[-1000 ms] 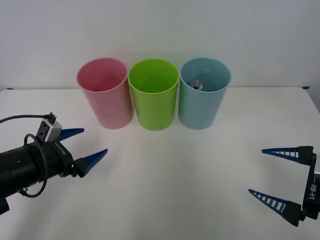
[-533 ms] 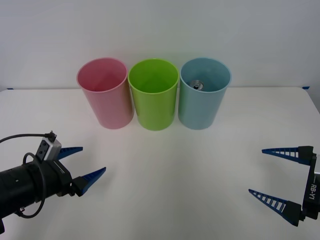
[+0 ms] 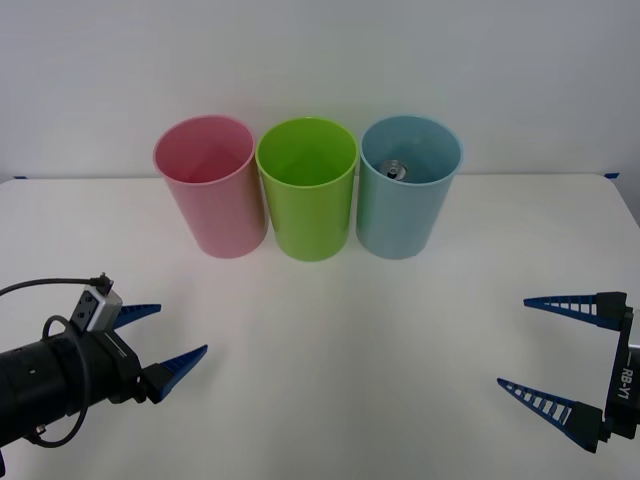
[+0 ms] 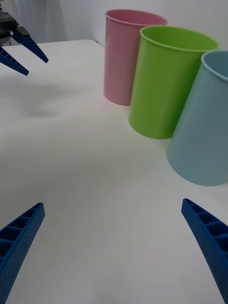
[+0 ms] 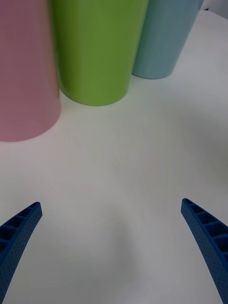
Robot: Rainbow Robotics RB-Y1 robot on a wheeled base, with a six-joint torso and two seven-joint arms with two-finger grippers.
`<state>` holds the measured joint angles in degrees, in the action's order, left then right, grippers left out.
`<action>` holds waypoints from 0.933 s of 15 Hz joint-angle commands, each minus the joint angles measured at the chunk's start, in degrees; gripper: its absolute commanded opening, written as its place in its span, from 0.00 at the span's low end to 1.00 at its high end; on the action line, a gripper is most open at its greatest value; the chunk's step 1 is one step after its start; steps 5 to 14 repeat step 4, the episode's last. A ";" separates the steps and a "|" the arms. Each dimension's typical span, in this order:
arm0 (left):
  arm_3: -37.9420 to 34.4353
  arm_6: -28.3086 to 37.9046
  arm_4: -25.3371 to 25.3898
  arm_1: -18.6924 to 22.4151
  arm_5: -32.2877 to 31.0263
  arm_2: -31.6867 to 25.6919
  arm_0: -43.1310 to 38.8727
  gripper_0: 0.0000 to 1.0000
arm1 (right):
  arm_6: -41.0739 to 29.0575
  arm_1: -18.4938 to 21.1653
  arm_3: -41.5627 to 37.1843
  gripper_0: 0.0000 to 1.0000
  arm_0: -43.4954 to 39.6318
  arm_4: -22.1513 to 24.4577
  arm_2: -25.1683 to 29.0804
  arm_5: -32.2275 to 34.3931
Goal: Put cans in the blue bin and PET bottles in the pink bin and trash in the green bin.
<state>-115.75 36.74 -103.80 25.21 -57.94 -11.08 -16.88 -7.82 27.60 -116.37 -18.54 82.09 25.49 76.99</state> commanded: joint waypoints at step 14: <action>0.00 -0.01 0.01 0.01 0.02 0.01 0.00 1.00 | 0.00 0.00 0.00 1.00 0.00 0.00 0.00 0.00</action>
